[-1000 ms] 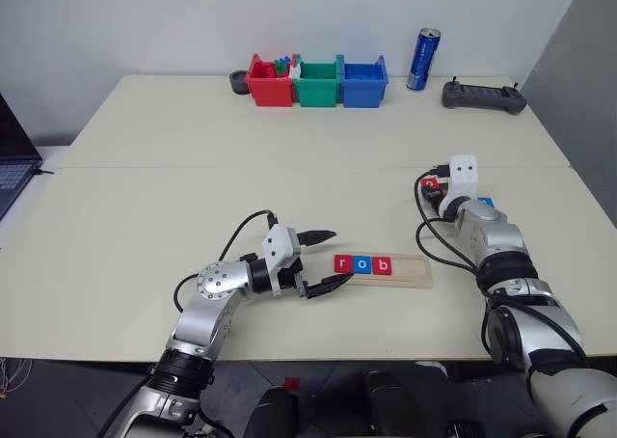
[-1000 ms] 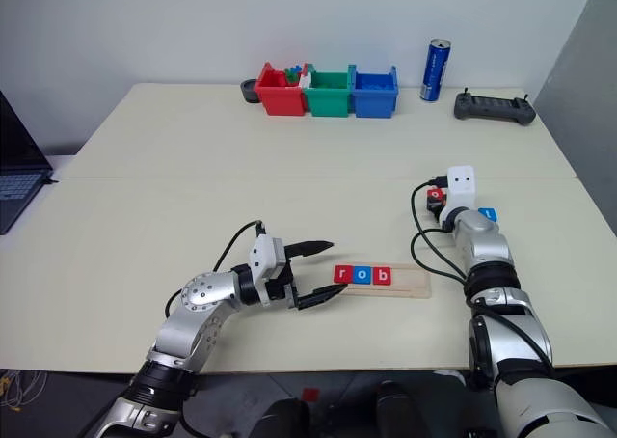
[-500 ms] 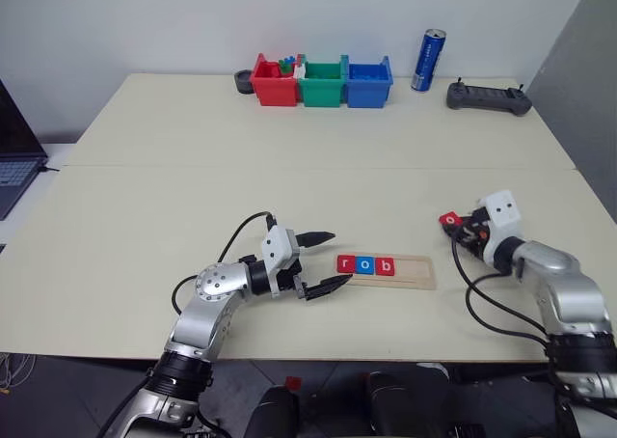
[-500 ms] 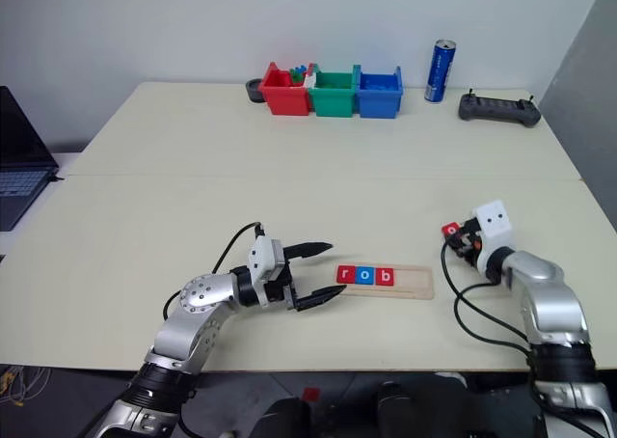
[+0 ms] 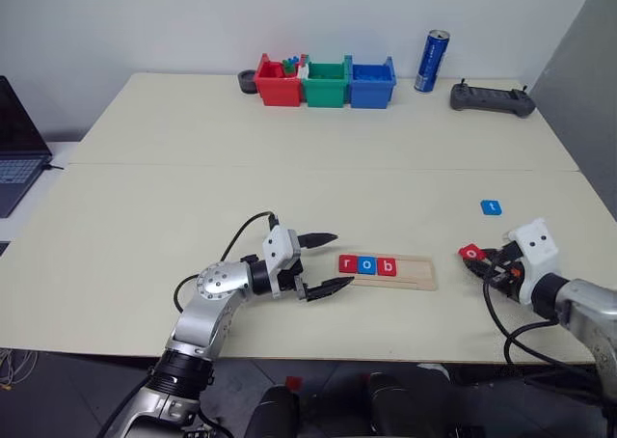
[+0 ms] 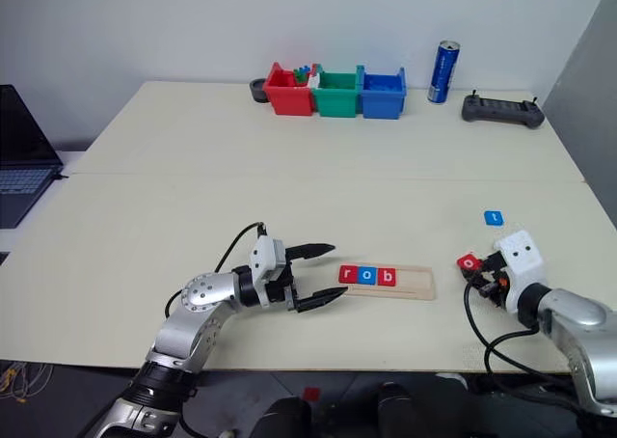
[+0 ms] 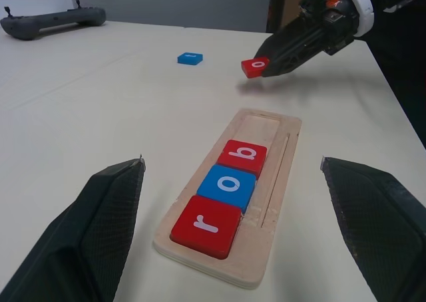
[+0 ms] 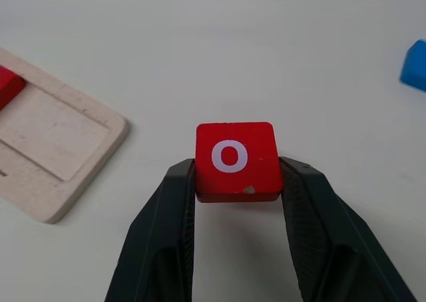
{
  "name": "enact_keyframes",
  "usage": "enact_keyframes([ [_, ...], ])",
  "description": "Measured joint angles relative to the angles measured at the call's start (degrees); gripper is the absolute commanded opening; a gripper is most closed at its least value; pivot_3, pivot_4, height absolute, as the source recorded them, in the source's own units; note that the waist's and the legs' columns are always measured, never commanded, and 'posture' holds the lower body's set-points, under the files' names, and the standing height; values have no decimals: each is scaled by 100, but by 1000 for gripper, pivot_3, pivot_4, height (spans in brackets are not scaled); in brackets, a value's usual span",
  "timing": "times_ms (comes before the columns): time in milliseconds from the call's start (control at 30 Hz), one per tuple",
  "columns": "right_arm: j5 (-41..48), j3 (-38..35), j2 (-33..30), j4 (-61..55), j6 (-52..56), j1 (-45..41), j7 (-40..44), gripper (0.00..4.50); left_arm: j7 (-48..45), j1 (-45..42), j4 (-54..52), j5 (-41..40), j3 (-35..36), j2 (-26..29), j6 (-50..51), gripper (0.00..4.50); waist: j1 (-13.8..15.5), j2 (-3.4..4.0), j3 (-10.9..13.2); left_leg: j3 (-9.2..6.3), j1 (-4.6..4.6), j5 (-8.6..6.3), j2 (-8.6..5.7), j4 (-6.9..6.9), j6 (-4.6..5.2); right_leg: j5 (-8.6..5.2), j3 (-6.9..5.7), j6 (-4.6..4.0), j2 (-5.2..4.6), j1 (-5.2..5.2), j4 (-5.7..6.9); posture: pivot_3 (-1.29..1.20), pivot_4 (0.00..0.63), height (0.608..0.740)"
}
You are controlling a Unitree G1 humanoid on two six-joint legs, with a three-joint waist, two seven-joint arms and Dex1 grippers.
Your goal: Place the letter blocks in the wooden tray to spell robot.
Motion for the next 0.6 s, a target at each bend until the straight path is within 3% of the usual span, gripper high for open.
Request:
enact_keyframes([
  [267, -95, -57, 1095, -992, 936, 319, -1345, 1440, 23, 102, -3, 0, 0, -9, 0, 4500, 6, 1, -1, 0, 0, 0, 1, 0, -1, -1, 0, 1, 0, 0, -2, 0, 150, 740],
  [600, -127, 131, 1530, -1445, 1576, 326, -1982, 1440, 3, 57, 30, 0, 0, -22, -4, 4500, 8, 1, -1, -1, -1, 0, 1, -2, -1, -1, -2, 1, 0, -1, -6, 0, 150, 740],
])
